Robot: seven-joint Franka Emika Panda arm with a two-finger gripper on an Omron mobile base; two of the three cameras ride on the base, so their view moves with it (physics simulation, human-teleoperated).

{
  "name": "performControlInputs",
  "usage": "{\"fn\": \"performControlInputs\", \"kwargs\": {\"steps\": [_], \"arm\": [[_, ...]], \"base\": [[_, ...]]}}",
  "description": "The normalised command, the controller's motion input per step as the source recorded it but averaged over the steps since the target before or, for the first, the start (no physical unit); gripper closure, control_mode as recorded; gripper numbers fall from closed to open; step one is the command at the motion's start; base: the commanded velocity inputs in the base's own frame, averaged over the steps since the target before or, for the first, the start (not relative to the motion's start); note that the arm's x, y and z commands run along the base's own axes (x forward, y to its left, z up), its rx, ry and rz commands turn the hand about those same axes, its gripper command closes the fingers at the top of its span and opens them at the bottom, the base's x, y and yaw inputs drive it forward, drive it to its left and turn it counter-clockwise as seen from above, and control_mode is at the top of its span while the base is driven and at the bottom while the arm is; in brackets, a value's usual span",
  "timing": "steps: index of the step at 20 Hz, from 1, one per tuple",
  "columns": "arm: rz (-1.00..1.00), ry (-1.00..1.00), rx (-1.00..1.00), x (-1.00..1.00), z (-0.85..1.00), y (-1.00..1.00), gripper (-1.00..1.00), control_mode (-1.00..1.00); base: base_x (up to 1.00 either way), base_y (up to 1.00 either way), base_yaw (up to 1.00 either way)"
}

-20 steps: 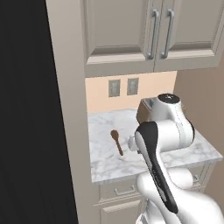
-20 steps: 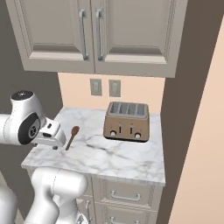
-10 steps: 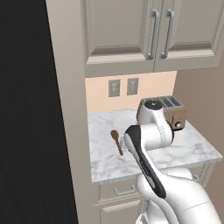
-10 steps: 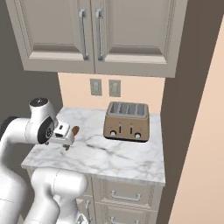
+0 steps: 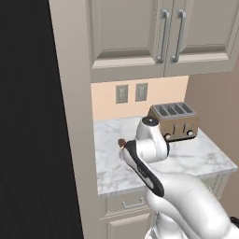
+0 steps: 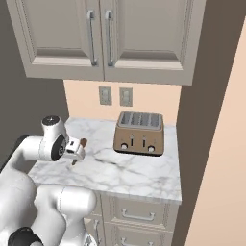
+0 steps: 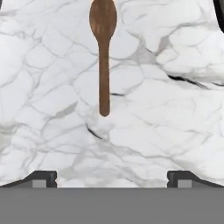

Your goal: Take the fork and place it on the left side of the plate. Then take the spoon and place it on the right side of the plate. Make sure they're directly next to the plate.

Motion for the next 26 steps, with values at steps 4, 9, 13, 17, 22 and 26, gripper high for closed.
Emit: {"fn": "performControlInputs", "kwargs": {"steps": [4,9,13,17,22,26], "arm": [[-0.01,0.05,0.00,0.61,-0.35,0.10,-1.00,-1.00],[0.00,0.04,0.00,0.57,-0.33,0.09,-1.00,-1.00],[0.00,0.02,0.00,0.53,-0.27,0.14,-1.00,-1.00],[0.00,0.00,0.00,0.44,-0.28,0.11,-1.00,-1.00],[-0.01,0.00,0.00,0.22,-0.38,0.00,-1.00,-1.00],[-0.01,0.00,-0.02,0.17,-0.42,0.00,-1.00,-1.00]], "base": [[0.00,0.00,0.00],[0.00,0.00,0.00],[0.00,0.00,0.00],[0.00,0.00,0.00],[0.00,0.00,0.00],[0.00,0.00,0.00]]}}
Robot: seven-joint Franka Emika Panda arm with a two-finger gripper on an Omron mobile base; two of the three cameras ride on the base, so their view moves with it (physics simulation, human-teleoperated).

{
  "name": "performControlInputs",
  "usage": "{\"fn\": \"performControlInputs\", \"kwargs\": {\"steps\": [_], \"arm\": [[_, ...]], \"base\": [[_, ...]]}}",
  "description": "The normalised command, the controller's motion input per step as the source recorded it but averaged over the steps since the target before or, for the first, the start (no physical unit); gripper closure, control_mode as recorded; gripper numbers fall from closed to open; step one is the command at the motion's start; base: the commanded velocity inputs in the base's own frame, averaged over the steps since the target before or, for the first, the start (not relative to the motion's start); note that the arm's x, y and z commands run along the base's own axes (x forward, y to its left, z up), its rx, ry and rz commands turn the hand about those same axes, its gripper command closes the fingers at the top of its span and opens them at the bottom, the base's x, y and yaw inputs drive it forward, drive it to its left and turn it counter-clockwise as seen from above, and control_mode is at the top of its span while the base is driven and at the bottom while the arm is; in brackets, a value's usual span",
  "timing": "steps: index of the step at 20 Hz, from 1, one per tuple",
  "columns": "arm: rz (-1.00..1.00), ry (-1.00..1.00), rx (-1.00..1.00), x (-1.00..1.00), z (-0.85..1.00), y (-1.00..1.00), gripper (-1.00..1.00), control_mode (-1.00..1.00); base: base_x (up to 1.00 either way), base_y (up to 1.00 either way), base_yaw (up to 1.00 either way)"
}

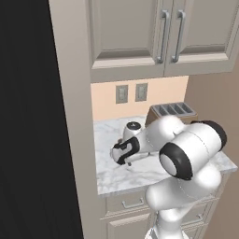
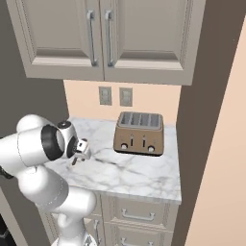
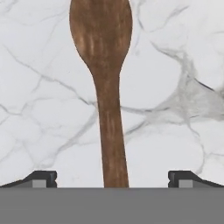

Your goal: Take the fork and place it on the left side of the plate. Then take the spoon and place it on the right side of the plate. Make sure they're directly next to the plate.

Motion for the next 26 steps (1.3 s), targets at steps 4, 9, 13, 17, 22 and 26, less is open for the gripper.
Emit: {"fn": "performControlInputs", "kwargs": {"steps": [4,9,13,17,22,26], "arm": [[0.00,0.01,-0.04,0.23,-0.48,0.08,1.00,-1.00],[0.00,0.00,-0.01,0.11,-0.47,0.11,1.00,-1.00],[0.00,-0.03,0.00,0.00,-0.49,0.13,1.00,-1.00],[0.00,-0.05,0.00,-0.04,-0.48,0.02,1.00,-1.00],[0.00,-0.07,0.04,-0.26,-0.13,-0.18,1.00,-1.00],[0.00,-0.09,0.07,-0.48,0.01,-0.42,1.00,-1.00]], "base": [[0.00,0.00,0.00],[0.00,0.00,0.00],[0.00,0.00,0.00],[0.00,0.00,0.00],[0.00,0.00,0.00],[0.00,0.00,0.00]]}}
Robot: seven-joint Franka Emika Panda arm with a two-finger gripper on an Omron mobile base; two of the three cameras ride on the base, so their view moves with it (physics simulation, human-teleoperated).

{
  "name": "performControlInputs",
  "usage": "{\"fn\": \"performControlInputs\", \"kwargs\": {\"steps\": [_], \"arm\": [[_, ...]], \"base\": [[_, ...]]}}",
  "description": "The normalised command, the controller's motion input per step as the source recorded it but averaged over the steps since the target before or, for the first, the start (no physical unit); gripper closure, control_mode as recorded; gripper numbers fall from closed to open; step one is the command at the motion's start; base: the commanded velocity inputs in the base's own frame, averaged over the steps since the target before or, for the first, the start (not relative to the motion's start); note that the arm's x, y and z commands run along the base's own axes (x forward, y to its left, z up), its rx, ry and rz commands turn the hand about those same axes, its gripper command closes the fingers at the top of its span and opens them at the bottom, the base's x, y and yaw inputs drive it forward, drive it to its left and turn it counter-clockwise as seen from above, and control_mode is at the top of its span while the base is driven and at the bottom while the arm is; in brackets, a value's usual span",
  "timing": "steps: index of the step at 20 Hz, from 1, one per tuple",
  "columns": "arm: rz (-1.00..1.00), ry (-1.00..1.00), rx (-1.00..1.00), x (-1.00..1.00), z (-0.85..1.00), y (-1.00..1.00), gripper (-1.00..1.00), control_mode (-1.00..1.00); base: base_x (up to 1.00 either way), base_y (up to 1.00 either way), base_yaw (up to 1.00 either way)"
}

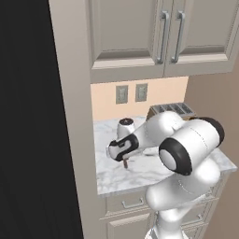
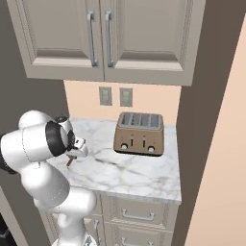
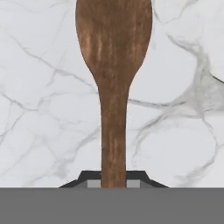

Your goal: Take the fork and place it on the left side of the plate. Then take the spoon and place it on the right side of the plate. Make sure they're directly next to the plate.

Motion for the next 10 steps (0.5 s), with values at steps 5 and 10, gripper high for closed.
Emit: {"fn": "performControlInputs", "kwargs": {"steps": [5,10], "arm": [[0.00,-0.15,0.05,-0.65,0.49,-0.43,1.00,-1.00],[0.00,-0.18,0.01,-0.73,0.87,-0.30,1.00,-1.00]], "base": [[0.00,0.00,0.00],[0.00,0.00,0.00]]}}
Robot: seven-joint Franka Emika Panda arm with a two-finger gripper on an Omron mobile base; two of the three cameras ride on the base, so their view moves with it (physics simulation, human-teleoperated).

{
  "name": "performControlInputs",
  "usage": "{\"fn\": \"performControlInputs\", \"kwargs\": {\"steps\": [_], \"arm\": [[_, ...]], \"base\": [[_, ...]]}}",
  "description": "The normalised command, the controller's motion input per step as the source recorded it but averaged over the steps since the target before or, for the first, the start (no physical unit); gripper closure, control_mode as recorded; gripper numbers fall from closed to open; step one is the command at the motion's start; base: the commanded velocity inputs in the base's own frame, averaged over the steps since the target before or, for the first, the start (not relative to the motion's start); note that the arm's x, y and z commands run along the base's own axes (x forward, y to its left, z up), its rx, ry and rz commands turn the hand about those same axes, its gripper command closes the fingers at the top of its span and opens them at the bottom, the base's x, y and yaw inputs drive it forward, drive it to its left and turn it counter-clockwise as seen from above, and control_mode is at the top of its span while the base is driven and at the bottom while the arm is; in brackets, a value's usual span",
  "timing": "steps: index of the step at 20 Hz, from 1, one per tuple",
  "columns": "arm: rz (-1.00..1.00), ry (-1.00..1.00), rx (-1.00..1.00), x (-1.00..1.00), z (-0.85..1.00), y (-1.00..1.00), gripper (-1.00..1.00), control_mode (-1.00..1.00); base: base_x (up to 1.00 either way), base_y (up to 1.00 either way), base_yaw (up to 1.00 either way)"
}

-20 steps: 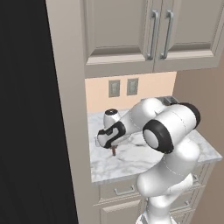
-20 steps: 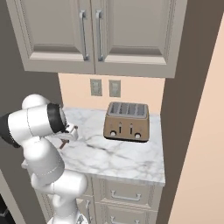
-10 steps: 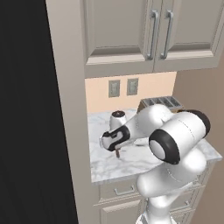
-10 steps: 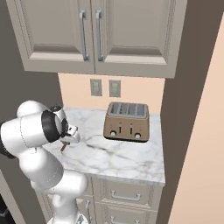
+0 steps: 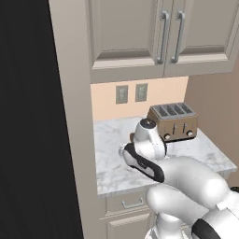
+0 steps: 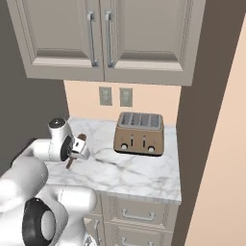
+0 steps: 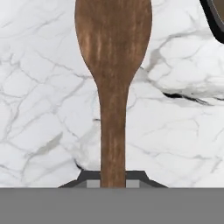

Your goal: Take the fork and place it on the left side of the plate. Then take the spoon and place it on the right side of the plate. Make sure they're directly next to the plate.

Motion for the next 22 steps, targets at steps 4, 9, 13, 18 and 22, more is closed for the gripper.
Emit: {"fn": "performControlInputs", "kwargs": {"steps": [4,9,13,18,22], "arm": [[0.00,-0.11,0.00,-0.71,0.92,-0.22,1.00,-1.00],[0.00,-0.02,0.00,-0.68,0.99,-0.14,1.00,-1.00],[0.00,0.00,0.00,-0.74,0.94,-0.15,1.00,-1.00],[0.00,0.05,0.00,-0.55,0.85,-0.12,1.00,-1.00],[-0.01,0.08,0.00,-0.41,0.60,-0.05,1.00,-1.00]], "base": [[0.00,0.00,0.00],[0.00,0.00,0.00],[0.00,0.00,0.00],[0.00,0.00,0.00],[0.00,0.00,0.00]]}}
